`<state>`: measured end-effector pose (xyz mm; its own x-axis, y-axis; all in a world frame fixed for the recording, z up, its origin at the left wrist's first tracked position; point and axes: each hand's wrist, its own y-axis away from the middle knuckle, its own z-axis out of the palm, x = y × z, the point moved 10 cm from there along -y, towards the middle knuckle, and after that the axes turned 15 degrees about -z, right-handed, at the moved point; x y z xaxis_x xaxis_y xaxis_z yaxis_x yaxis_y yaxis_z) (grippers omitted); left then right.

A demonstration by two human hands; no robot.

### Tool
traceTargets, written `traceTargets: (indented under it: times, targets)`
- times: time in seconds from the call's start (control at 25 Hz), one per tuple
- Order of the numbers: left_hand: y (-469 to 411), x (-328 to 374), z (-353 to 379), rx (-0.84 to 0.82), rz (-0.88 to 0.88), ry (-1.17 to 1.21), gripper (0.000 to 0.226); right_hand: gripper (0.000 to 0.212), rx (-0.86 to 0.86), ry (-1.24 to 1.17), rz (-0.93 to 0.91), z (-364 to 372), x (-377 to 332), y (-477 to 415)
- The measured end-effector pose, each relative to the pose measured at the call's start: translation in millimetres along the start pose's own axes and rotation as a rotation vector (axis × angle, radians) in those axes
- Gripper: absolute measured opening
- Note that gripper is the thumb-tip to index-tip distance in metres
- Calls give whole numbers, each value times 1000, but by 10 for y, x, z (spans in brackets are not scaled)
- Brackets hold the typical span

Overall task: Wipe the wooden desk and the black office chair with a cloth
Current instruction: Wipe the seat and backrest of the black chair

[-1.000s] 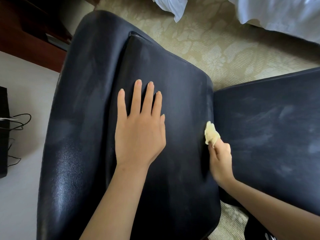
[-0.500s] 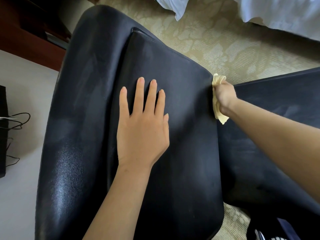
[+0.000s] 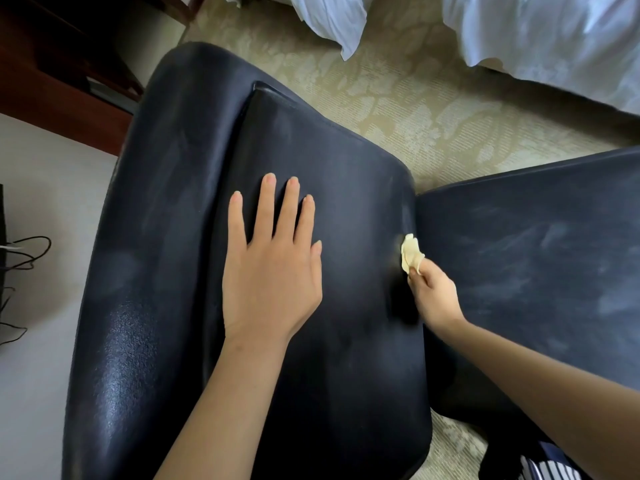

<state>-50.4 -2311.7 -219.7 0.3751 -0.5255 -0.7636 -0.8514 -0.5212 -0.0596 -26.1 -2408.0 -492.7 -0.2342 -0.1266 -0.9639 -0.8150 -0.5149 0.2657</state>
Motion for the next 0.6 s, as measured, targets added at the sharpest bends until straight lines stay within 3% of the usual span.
traceTargets:
  times: [0.2,0.28,0.48,0.6]
  targets:
    - [16,11,-25,-2,-2,8,59,31,-70,17,429,-36,676,311]
    - [14,13,-38,3,-7,17,59,28,-62,-73,475,-7,642,121]
    - [0,5,4,0,4,20,58,26,77,-256,233,3,-101,-544]
    - [9,-9,11,-3,-6,32,58,17,67,-120,-68,-14,-579,-509]
